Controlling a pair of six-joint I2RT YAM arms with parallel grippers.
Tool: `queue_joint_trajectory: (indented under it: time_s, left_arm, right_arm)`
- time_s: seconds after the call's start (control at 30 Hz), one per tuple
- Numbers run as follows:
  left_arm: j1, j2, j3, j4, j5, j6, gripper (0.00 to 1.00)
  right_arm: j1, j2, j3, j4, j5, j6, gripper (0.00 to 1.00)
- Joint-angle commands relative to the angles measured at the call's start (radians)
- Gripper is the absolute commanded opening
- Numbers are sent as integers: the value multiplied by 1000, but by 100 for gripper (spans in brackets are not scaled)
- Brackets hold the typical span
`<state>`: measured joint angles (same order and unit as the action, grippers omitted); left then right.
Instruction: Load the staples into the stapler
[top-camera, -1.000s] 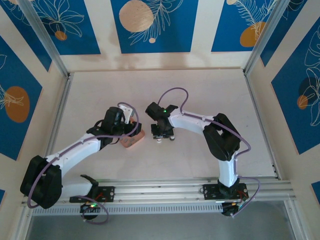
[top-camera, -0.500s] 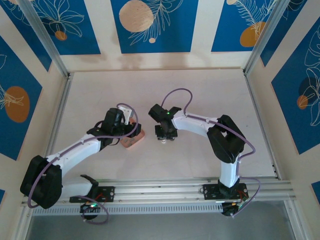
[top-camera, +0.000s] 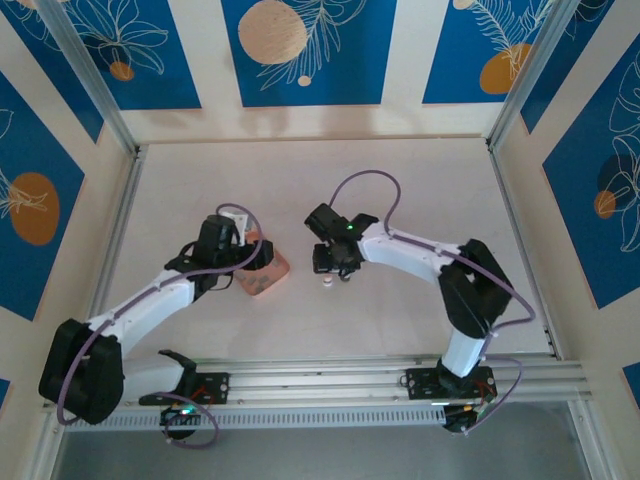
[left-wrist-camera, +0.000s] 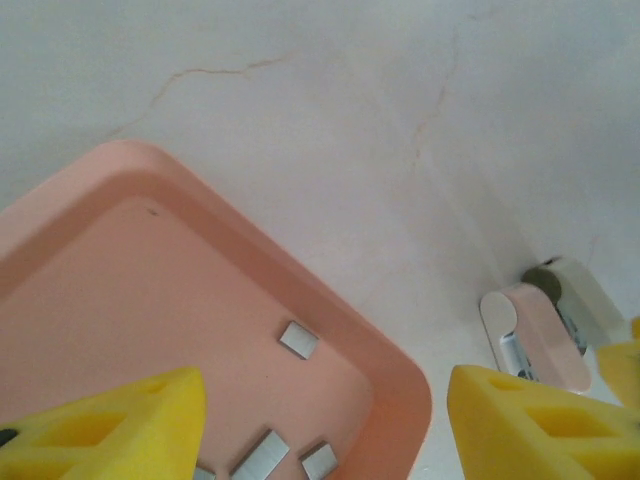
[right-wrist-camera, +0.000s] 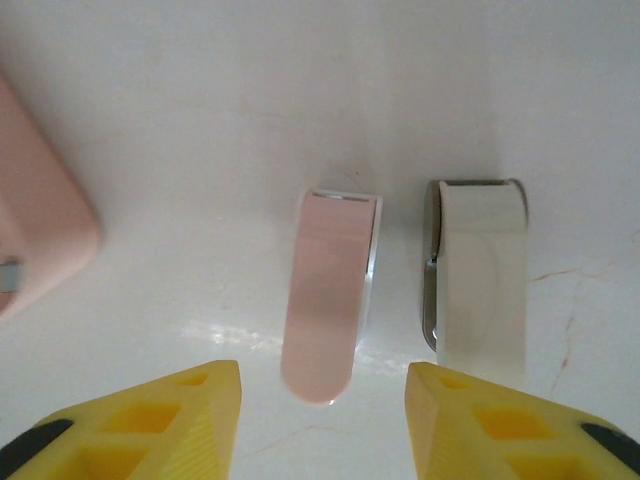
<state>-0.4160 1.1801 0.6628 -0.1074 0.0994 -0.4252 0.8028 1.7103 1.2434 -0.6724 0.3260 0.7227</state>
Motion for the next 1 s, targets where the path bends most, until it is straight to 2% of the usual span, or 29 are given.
queue_joint_trajectory:
  time_s: [0.0, 0.17, 0.4, 0.57, 0.97]
  left_arm:
    - [46, -74, -25, -80, -13, -108, 70]
    - [107, -169, -78, -195, -70, -205, 78]
    - [195, -201, -129, -208, -120, -242, 83]
    - [235, -105, -132, -112, -55, -222, 82]
    - [230, 172, -38, 86, 77, -191, 80]
  right_arm:
    - [-10, -103, -59, 103, 25, -18, 49]
    - [-38, -177, -147, 220, -16, -23, 51]
    - [-51, -173, -159, 215, -39, -28, 52]
    - [-59, -177, -167, 217, -44, -27, 53]
    - [-80, -222, -207, 206, -42, -12, 54]
